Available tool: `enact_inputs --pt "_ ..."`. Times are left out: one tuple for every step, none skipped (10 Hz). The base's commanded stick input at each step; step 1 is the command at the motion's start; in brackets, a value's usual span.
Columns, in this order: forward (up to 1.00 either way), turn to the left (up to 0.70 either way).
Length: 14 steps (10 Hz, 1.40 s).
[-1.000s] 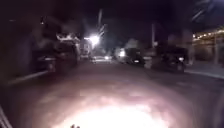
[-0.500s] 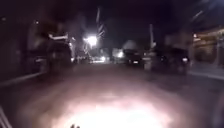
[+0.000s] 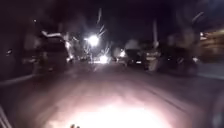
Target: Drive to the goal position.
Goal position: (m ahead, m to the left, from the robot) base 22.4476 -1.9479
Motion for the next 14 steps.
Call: enact_inputs --pt "1.0 0.0" --pt "1.0 0.0" --pt "1.0 0.0" --pt "1.0 0.0" --pt "1.0 0.0" --pt "1.0 0.0" --pt "1.0 0.0" --pt "1.0 0.0" --pt "1.0 0.0" --pt "1.0 0.02" --pt "1.0 0.15" --pt "1.0 0.27" --pt "1.0 0.27" --pt "1.0 0.27"
